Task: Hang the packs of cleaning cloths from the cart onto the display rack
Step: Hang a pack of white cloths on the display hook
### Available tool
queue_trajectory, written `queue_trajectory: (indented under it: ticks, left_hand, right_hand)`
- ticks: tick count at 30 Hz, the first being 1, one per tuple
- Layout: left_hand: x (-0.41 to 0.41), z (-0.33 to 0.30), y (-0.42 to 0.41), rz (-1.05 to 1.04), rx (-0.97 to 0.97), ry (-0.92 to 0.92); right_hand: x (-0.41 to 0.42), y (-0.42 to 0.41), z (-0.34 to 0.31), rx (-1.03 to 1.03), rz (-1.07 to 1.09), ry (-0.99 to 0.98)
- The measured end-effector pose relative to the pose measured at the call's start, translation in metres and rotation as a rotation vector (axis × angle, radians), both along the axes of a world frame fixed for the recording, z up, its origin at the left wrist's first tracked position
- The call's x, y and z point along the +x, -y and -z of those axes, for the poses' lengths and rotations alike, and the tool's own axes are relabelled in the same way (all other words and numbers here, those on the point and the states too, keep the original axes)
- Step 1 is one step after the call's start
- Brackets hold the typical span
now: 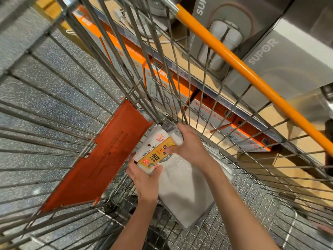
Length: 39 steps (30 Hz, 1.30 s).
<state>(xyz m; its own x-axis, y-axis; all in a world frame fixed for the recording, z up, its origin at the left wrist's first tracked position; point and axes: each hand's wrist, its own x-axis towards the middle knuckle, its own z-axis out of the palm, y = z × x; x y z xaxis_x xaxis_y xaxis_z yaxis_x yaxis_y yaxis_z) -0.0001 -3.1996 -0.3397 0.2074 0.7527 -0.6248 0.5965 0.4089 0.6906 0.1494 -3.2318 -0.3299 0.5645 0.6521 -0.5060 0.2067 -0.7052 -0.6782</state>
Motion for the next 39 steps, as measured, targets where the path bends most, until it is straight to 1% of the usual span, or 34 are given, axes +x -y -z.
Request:
queue_trajectory:
  ticks: [6, 9, 11, 13, 16, 18, 22, 24, 27, 30, 34, 36, 39]
  left_hand:
    - [-0.001, 0.002, 0.001, -0.007, 0.003, -0.007]
    - [-0.004, 0.002, 0.003, 0.017, 0.049, 0.018]
    - [-0.005, 0.003, 0.003, 0.033, 0.099, 0.041]
    - [-0.005, 0.000, 0.002, 0.057, 0.105, 0.031]
    - [-0.001, -0.017, 0.001, 0.132, 0.126, 0.034]
    - [-0.001, -0.034, 0.002, 0.150, 0.132, 0.072]
    - [-0.005, -0.061, 0.004, 0.191, 0.229, 0.164]
    - [-0.003, -0.084, 0.004, 0.168, 0.203, 0.249]
    - [0.001, -0.129, 0.003, 0.126, 0.090, 0.452]
    - [0.001, -0.171, 0.003, 0.138, 0.058, 0.558]
    - [0.004, -0.226, -0.008, 0.177, 0.184, 0.631]
    - [0.000, -0.254, -0.014, 0.272, 0.288, 0.674]
    - [-0.013, -0.297, -0.020, 0.443, 0.372, 0.700]
  right_hand:
    - [0.001, 0.003, -0.004, 0.034, 0.025, -0.127]
    - [0.002, 0.004, -0.011, 0.062, 0.022, -0.176]
    - [0.002, 0.008, -0.016, 0.085, 0.047, -0.159]
    - [0.001, 0.015, -0.023, 0.118, 0.100, -0.168]
    - [-0.002, 0.027, -0.038, 0.152, 0.194, -0.188]
    - [-0.005, 0.035, -0.055, 0.182, 0.236, -0.185]
    - [-0.015, 0.053, -0.105, 0.259, 0.324, -0.129]
    - [-0.018, 0.063, -0.134, 0.310, 0.390, -0.108]
    - [-0.018, 0.078, -0.183, 0.415, 0.514, -0.161]
    - [-0.016, 0.087, -0.228, 0.494, 0.569, -0.180]
    - [-0.016, 0.085, -0.277, 0.565, 0.600, -0.242]
    - [-0.018, 0.080, -0.298, 0.604, 0.628, -0.281]
    - [-0.025, 0.072, -0.329, 0.637, 0.659, -0.341]
